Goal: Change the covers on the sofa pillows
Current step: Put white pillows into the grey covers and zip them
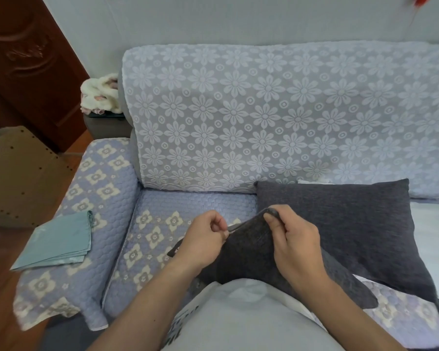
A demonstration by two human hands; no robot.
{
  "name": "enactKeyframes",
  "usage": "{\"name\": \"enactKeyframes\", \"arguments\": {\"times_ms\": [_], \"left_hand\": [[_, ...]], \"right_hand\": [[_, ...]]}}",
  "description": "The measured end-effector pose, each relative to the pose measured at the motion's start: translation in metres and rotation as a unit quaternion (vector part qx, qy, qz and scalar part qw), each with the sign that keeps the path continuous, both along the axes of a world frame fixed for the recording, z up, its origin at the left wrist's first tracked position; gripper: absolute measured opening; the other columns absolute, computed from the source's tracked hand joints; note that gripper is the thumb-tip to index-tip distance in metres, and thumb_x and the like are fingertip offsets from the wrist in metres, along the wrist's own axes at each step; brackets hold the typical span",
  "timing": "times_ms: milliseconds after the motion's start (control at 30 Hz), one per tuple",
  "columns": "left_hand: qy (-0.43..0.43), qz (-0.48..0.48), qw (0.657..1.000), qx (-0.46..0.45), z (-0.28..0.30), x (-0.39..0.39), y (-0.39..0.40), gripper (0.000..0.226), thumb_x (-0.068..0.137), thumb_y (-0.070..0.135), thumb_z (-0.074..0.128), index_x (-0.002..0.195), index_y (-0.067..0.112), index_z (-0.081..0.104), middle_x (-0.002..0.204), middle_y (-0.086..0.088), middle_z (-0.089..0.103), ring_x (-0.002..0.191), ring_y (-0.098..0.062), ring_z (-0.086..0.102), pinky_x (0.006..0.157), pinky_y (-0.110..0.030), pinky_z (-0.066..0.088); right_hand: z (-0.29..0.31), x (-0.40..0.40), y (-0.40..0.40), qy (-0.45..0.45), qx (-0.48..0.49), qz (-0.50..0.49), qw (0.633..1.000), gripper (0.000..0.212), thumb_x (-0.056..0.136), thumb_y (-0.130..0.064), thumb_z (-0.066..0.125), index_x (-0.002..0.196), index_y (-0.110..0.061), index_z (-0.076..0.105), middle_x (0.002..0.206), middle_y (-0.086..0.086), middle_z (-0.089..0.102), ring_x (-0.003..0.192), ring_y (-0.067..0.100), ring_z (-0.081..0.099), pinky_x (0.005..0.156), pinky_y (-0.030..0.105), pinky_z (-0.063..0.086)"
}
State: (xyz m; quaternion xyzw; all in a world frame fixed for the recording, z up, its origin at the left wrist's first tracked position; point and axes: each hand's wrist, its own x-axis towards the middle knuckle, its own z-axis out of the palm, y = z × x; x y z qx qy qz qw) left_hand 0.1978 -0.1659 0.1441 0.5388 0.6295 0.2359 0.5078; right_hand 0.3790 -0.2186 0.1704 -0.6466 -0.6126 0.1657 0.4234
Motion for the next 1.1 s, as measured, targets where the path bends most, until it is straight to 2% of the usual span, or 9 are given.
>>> {"name": "enactKeyframes", "arguments": {"times_ms": [67, 167, 367, 433, 567, 633, 767, 833, 1100], "left_hand": [[-0.064, 0.004, 0.998, -0.012, -0.006, 0.000, -0.001, 0.027, 0.090, -0.005, 0.061, 0.076, 0.019, 0.059, 0.059, 0.010, 0.051, 0.064, -0.015, 0.049, 0.071, -0.041, 0.048], [-0.191, 0.002, 0.980, -0.056, -0.013, 0.002, -0.007, 0.033, 0.092, -0.008, 0.057, 0.077, 0.021, 0.055, 0.067, 0.006, 0.052, 0.067, -0.014, 0.046, 0.068, -0.031, 0.042], [-0.428, 0.008, 0.883, -0.192, -0.026, 0.010, -0.019, 0.025, 0.079, -0.003, 0.059, 0.078, 0.022, 0.056, 0.076, -0.008, 0.058, 0.067, -0.018, 0.048, 0.063, -0.031, 0.035], [-0.444, 0.017, 0.872, -0.204, -0.025, 0.015, -0.020, 0.025, 0.079, -0.003, 0.059, 0.079, 0.022, 0.056, 0.076, -0.008, 0.058, 0.068, -0.018, 0.048, 0.064, -0.030, 0.036], [-0.293, 0.008, 0.951, -0.099, -0.032, 0.018, -0.026, 0.030, 0.087, -0.010, 0.058, 0.078, 0.018, 0.050, 0.072, -0.004, 0.052, 0.065, -0.011, 0.049, 0.063, -0.023, 0.042], [-0.281, 0.012, 0.958, -0.065, -0.036, 0.019, -0.030, 0.033, 0.087, -0.014, 0.055, 0.075, 0.016, 0.050, 0.071, -0.006, 0.048, 0.066, -0.012, 0.049, 0.065, -0.022, 0.043], [-0.502, 0.100, 0.841, -0.176, -0.044, 0.020, -0.035, 0.029, 0.077, -0.014, 0.059, 0.075, 0.013, 0.049, 0.070, -0.008, 0.050, 0.068, -0.016, 0.054, 0.072, -0.027, 0.052], [-0.543, 0.132, 0.805, -0.202, -0.051, 0.018, -0.031, 0.030, 0.074, -0.014, 0.061, 0.075, 0.013, 0.048, 0.071, -0.006, 0.049, 0.067, -0.015, 0.055, 0.072, -0.027, 0.055], [-0.563, 0.097, 0.791, -0.219, -0.055, 0.023, -0.026, 0.026, 0.076, -0.011, 0.059, 0.078, 0.013, 0.050, 0.079, -0.007, 0.048, 0.070, -0.017, 0.053, 0.070, -0.030, 0.056]], "right_hand": [[0.005, 0.004, 0.003, 0.023, -0.026, -0.013, 0.999, 0.012, 0.100, -0.020, 0.055, 0.090, -0.021, 0.062, 0.068, -0.009, 0.061, 0.068, 0.011, 0.058, 0.064, 0.033, 0.044], [0.012, 0.008, 0.002, 0.062, -0.055, -0.013, 0.996, 0.015, 0.100, -0.019, 0.055, 0.085, -0.022, 0.059, 0.064, -0.006, 0.058, 0.066, 0.015, 0.056, 0.062, 0.031, 0.042], [0.013, 0.004, -0.003, 0.147, -0.085, -0.011, 0.985, 0.021, 0.102, -0.018, 0.053, 0.081, -0.019, 0.056, 0.068, 0.005, 0.053, 0.058, 0.008, 0.045, 0.055, 0.025, 0.037], [0.015, 0.009, 0.000, 0.156, -0.106, -0.017, 0.982, 0.020, 0.101, -0.020, 0.054, 0.082, -0.020, 0.057, 0.066, 0.002, 0.054, 0.060, 0.005, 0.046, 0.057, 0.021, 0.037], [0.018, 0.027, 0.006, 0.117, -0.177, 0.017, 0.977, 0.013, 0.099, -0.029, 0.056, 0.088, -0.025, 0.060, 0.079, -0.003, 0.063, 0.075, 0.009, 0.055, 0.066, 0.018, 0.041], [0.016, 0.030, 0.005, 0.114, -0.190, 0.018, 0.975, 0.011, 0.099, -0.032, 0.057, 0.089, -0.028, 0.061, 0.082, -0.002, 0.065, 0.077, 0.008, 0.056, 0.066, 0.017, 0.042], [0.012, 0.018, -0.002, 0.153, -0.175, 0.017, 0.972, 0.004, 0.094, -0.033, 0.065, 0.092, -0.031, 0.062, 0.085, -0.011, 0.067, 0.081, 0.004, 0.061, 0.068, 0.014, 0.045], [0.011, 0.011, -0.002, 0.161, -0.180, 0.029, 0.970, 0.004, 0.093, -0.031, 0.067, 0.095, -0.031, 0.063, 0.089, -0.016, 0.066, 0.086, 0.000, 0.061, 0.071, 0.010, 0.042], [0.016, 0.020, 0.003, 0.201, -0.210, 0.002, 0.957, 0.002, 0.093, -0.030, 0.067, 0.095, -0.029, 0.067, 0.093, -0.010, 0.068, 0.086, 0.002, 0.061, 0.073, 0.016, 0.043]]}}
